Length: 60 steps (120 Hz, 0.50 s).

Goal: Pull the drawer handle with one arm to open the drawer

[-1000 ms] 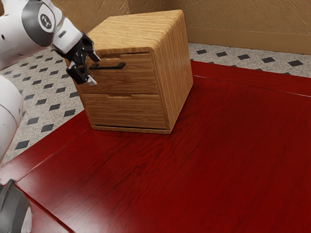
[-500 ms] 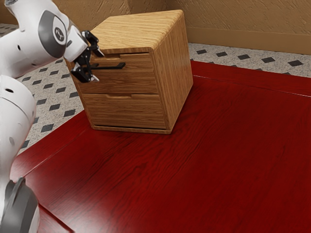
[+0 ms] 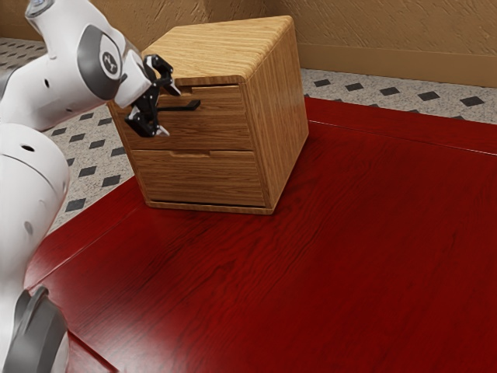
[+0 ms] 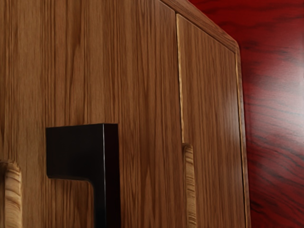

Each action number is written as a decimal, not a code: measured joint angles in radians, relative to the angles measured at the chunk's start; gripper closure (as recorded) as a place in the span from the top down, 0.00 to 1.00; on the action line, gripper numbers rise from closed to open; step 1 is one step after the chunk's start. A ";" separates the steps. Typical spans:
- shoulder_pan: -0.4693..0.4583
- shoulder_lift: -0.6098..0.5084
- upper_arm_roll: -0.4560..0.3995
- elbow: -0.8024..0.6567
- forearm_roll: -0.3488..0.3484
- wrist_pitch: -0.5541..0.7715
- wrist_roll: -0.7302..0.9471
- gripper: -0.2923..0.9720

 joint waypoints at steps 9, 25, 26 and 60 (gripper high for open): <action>0.001 0.000 -0.002 -0.008 -0.005 0.001 0.007 0.78; -0.002 0.004 -0.002 -0.010 -0.018 -0.016 0.008 0.77; -0.002 0.004 -0.002 -0.010 -0.018 -0.017 0.007 0.77; -0.007 0.006 0.004 -0.032 -0.023 -0.049 0.000 0.76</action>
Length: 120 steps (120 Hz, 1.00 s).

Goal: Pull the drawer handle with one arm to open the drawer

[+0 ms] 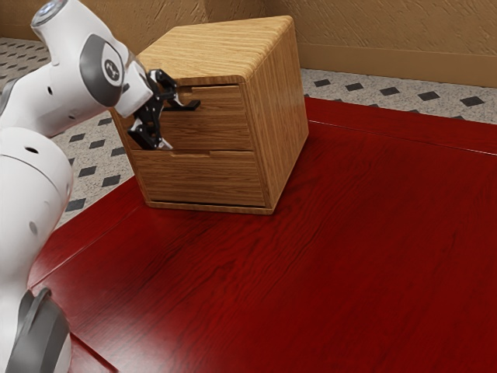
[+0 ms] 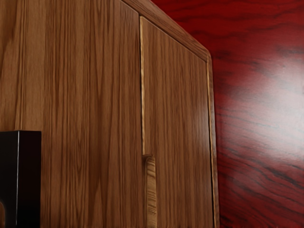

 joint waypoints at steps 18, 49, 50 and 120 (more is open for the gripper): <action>0.000 0.000 0.010 0.000 0.001 -0.013 -0.002 0.75; 0.001 -0.001 0.043 -0.015 0.003 -0.041 -0.003 0.75; 0.002 -0.001 0.043 -0.015 0.003 -0.041 -0.003 0.75; -0.065 0.004 0.105 -0.023 0.005 -0.112 -0.003 0.73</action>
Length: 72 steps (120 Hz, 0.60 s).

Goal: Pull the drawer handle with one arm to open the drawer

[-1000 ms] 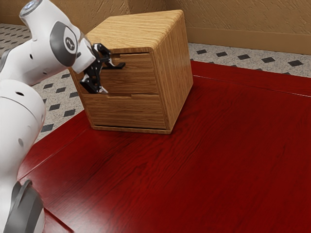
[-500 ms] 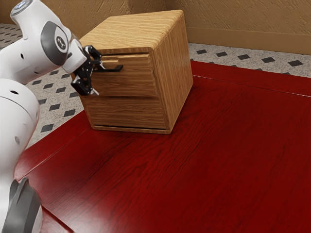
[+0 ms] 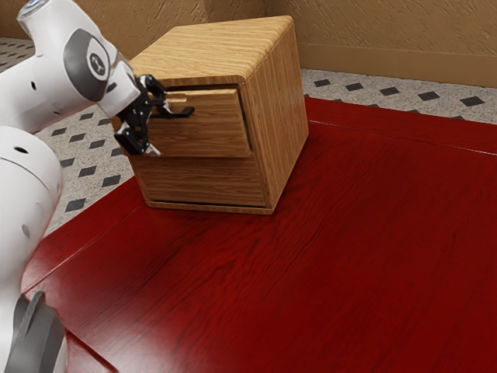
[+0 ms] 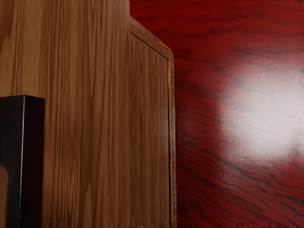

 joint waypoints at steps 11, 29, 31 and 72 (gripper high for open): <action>-0.021 -0.001 0.034 -0.022 0.000 -0.010 0.001 0.73; -0.082 0.026 0.332 -0.070 0.007 -0.110 0.011 0.57; -0.090 0.035 0.412 -0.072 0.007 -0.135 0.013 0.59; -0.840 -0.266 0.872 0.155 0.340 -0.457 -0.063 0.74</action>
